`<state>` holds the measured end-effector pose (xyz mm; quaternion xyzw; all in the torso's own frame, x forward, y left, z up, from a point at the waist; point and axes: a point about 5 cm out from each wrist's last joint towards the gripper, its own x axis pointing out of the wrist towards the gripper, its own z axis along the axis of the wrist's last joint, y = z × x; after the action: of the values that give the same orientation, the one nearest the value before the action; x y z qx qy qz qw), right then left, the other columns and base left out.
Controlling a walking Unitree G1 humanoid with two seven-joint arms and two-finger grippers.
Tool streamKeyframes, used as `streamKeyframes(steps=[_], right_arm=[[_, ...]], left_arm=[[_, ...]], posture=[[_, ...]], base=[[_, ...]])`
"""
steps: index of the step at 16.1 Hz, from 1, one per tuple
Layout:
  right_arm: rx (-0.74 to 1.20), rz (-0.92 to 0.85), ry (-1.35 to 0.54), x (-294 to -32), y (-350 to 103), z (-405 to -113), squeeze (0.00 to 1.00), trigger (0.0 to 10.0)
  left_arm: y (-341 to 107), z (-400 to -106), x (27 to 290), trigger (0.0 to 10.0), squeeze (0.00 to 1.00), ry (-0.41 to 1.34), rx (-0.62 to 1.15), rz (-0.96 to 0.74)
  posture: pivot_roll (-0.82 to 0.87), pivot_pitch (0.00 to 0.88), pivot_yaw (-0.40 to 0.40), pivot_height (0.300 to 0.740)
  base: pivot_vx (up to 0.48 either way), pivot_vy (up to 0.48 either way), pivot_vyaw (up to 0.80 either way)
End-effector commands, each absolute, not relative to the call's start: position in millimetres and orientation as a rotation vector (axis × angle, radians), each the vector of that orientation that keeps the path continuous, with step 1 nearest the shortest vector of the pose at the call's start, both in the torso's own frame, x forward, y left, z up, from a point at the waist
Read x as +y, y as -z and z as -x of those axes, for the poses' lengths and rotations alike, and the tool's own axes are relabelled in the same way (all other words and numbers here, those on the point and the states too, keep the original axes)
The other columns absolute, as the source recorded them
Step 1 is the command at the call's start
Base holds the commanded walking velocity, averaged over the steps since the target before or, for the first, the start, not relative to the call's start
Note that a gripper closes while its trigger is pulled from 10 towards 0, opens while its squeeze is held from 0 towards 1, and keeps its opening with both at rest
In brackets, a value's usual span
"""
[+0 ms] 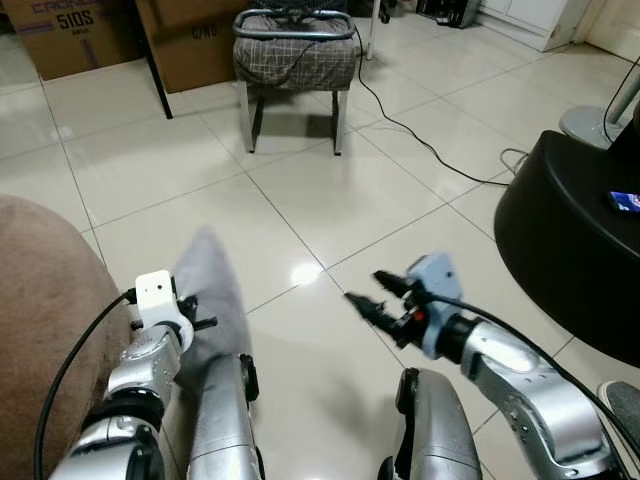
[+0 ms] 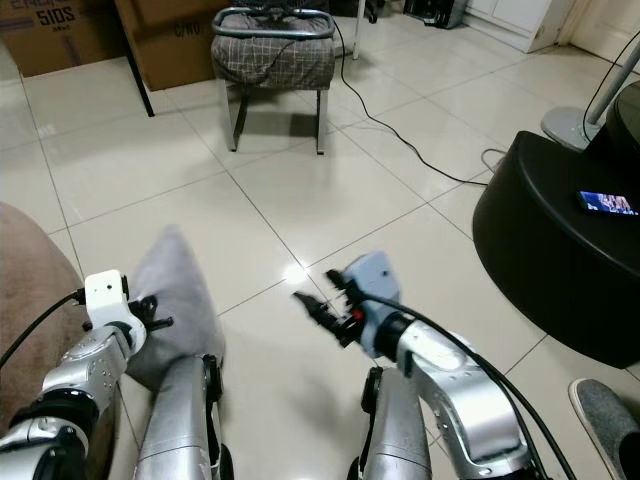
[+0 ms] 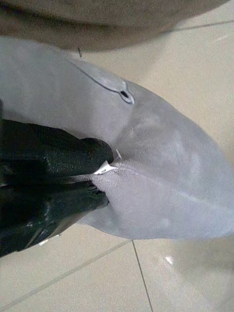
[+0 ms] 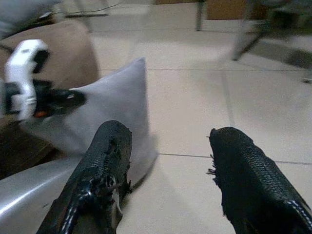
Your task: Move the pillow to the sofa from floor
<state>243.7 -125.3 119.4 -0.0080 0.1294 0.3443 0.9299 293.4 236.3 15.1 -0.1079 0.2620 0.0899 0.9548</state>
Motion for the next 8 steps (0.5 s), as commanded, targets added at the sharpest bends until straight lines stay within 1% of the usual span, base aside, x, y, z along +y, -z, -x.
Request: streamKeyframes(steps=[1, 2, 4, 5, 6, 7, 8], right_arm=[[0.246, 0.014, -0.634, -133, -119, -247, 0.00, 10.0], [0.223, 0.035, -0.576, -136, -120, -250, 0.00, 10.0], [0.197, 0.022, -0.472, -141, -120, -254, 0.00, 10.0], [0.164, 0.000, -0.381, -147, -122, -257, 0.00, 10.0], [0.137, -0.018, -0.280, -151, -124, -261, 0.00, 10.0], [0.120, -0.035, -0.222, -152, -124, -263, 0.00, 10.0], [0.106, -0.026, -0.218, -149, -126, -264, 0.00, 10.0]], left_arm=[[-33, -303, 236, 0.0, 0.00, -0.160, 0.447, 0.243], [-44, -307, 234, 0.0, 0.00, -0.147, 0.403, 0.251], [-71, -312, 227, 0.0, 0.00, -0.084, 0.305, 0.236], [-96, -313, 221, 0.0, 0.00, -0.039, 0.201, 0.169], [-119, -311, 215, 10.0, 0.00, -0.020, 0.113, 0.105], [-134, -309, 212, 10.0, 0.00, -0.018, 0.053, 0.062], [-144, -305, 209, 10.0, 0.00, -0.009, 0.008, 0.014]], posture=[[-0.03, 0.000, 0.014, 0.526], [-0.03, 0.000, 0.013, 0.526], [-0.01, 0.000, 0.016, 0.526], [0.00, 0.000, 0.015, 0.530], [0.01, 0.000, 0.014, 0.540], [0.01, 0.000, 0.020, 0.550], [0.01, 0.000, 0.021, 0.560]], base=[[0.000, 0.000, 0.00], [0.000, 0.000, 0.00], [0.000, 0.000, 0.00], [0.000, 0.000, 0.00], [0.000, 0.000, 0.00], [0.000, 0.000, 0.00], [0.000, 0.000, 0.00]])
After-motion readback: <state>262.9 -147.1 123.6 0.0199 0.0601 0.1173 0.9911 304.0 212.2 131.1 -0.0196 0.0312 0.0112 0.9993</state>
